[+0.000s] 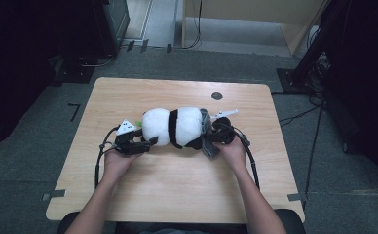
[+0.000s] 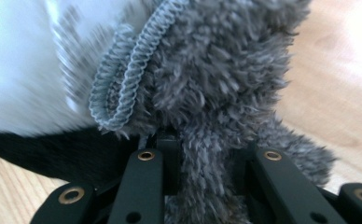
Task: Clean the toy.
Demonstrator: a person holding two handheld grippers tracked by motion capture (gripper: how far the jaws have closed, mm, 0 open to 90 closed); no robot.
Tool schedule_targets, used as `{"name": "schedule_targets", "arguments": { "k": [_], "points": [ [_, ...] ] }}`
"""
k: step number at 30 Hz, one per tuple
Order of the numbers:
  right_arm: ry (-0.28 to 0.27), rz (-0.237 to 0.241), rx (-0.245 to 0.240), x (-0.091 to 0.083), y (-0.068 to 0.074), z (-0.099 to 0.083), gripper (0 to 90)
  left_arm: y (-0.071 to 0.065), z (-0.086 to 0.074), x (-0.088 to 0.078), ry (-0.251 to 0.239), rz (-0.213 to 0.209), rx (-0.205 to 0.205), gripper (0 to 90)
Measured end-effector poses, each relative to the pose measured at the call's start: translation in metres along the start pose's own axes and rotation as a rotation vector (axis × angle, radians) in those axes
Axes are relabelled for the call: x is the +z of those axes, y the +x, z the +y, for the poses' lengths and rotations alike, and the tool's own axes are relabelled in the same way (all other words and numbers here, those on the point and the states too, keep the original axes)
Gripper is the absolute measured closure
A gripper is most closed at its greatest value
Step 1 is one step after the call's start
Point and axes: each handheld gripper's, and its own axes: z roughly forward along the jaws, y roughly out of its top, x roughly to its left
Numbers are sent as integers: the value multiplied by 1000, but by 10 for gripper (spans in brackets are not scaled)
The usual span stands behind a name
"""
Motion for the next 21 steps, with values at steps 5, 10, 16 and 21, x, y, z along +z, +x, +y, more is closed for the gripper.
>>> {"name": "schedule_targets", "arguments": {
  "k": [5,10,16,21],
  "points": [
    [7,-2,6,-1,-1,0,731,1,0,0,0,0,-5,298],
    [-2,-20,12,-11,-5,1,733,2,0,1,8,-1,-11,279],
    [-63,-49,26,-36,-11,11,735,2,0,1,17,4,-12,267],
    [-131,-76,-6,-58,-5,29,735,1,0,1,17,4,-6,264]
  ]
}}
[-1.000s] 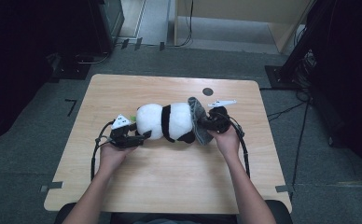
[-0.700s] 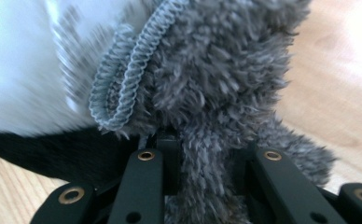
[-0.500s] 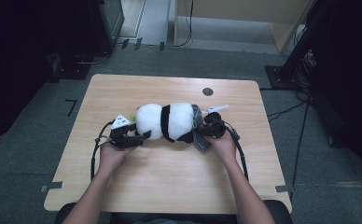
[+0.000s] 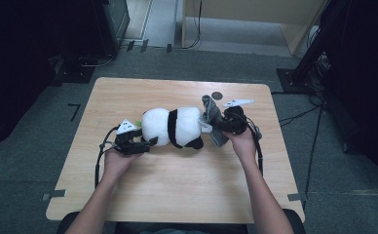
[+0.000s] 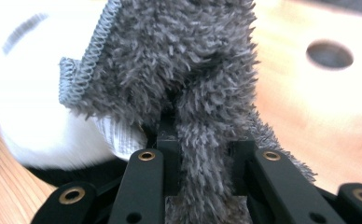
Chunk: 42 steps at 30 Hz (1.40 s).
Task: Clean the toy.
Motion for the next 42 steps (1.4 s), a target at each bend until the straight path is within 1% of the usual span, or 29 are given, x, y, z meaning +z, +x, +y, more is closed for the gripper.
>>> {"name": "schedule_targets", "arguments": {
  "k": [3,5,7,10,12,14,16,17,20,23,24,27,30,34,36,37,39,41,42],
  "points": [
    [-46,7,-24,-10,6,15,735,0,0,0,1,1,2,263],
    [-59,19,-46,-13,11,24,735,0,0,0,0,2,4,262],
    [-62,28,-70,-12,18,30,735,0,0,0,1,2,7,261],
    [-25,37,-94,-4,25,32,734,0,0,0,0,1,8,259],
    [2,36,-97,4,29,29,734,-1,0,0,-3,1,9,255],
    [9,21,-102,10,30,25,735,0,0,0,-4,0,10,254],
    [7,1,-112,11,32,22,735,-1,0,1,-3,-1,9,251],
    [-5,-3,-114,11,32,20,735,-1,0,1,-3,-1,10,249],
    [3,2,-93,12,29,15,735,-1,0,1,-3,-3,8,247],
    [14,12,-69,15,23,7,734,-1,-1,1,1,-1,13,246],
    [21,14,-57,16,22,4,734,-1,0,1,0,-1,15,246],
    [49,16,-43,20,18,-3,734,-1,0,1,-2,-3,12,246],
    [78,5,-49,28,15,-13,735,0,0,1,-7,-3,9,245],
    [124,16,-25,43,11,-30,736,0,0,1,-4,-1,14,246],
    [134,18,-22,47,9,-36,736,0,0,1,-4,-1,14,246],
    [141,20,-12,48,8,-37,736,0,0,1,-4,-1,14,246],
    [136,23,-3,45,7,-36,736,0,0,1,-5,1,16,246],
    [127,9,-23,41,6,-34,736,0,0,1,-4,2,18,246],
    [119,3,-24,38,6,-33,735,0,0,1,-4,2,18,246]
  ]
}}
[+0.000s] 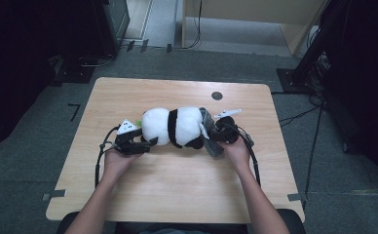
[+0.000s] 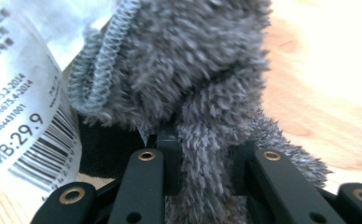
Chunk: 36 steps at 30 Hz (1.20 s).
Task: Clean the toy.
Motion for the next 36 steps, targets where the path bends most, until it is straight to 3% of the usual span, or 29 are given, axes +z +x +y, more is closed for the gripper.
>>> {"name": "schedule_targets", "arguments": {
  "k": [5,12,18,26,28,30,36],
  "points": [
    [-48,-1,44,-21,-15,-3,734,0,0,0,1,2,2,246],
    [-79,-57,74,-45,-39,-12,732,-1,0,0,-1,3,3,246],
    [-55,-112,105,-50,-59,-26,720,-1,1,0,0,5,8,247],
    [-19,-111,98,-33,-64,-37,663,-1,1,0,-3,6,8,247],
    [-22,-113,102,-32,-64,-38,610,-1,1,0,-2,8,8,247],
    [-43,-110,102,-33,-64,-38,521,-1,1,0,-4,9,11,247],
    [-126,-100,92,-42,-57,-31,391,-2,1,0,-7,10,10,246]
  ]
}}
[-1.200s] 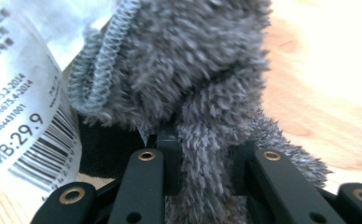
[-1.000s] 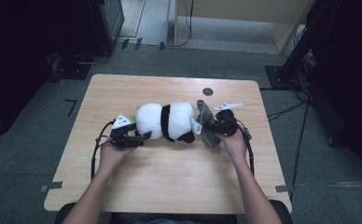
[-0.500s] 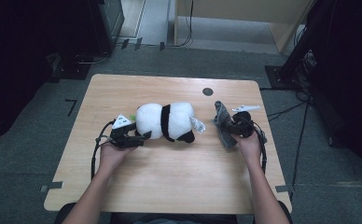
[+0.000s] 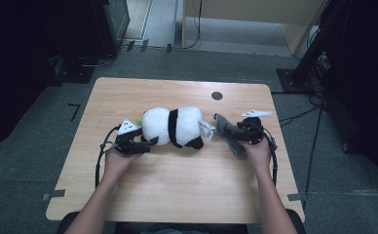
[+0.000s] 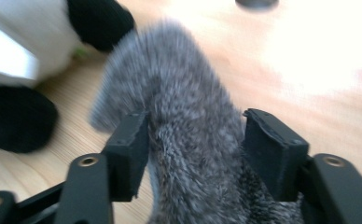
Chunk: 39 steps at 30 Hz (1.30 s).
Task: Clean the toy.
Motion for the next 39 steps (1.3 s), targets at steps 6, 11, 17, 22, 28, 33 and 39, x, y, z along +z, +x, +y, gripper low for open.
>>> {"name": "schedule_targets", "arguments": {
  "k": [6,11,17,22,28,33,39],
  "points": [
    [-108,73,-12,-15,16,11,333,-1,1,0,1,7,7,245],
    [-112,106,-55,-15,34,17,272,-1,1,0,0,4,6,244],
    [-118,161,-93,-14,54,24,203,-1,2,0,0,2,7,242],
    [-119,219,-125,-10,72,30,158,-1,2,0,-4,-1,3,242],
    [-107,250,-168,3,91,34,139,-1,3,0,-4,-1,2,242],
    [-108,238,-177,15,105,37,130,-1,3,1,-5,-1,2,243],
    [-98,226,-183,33,111,39,65,-2,4,3,0,0,-4,242]
  ]
}}
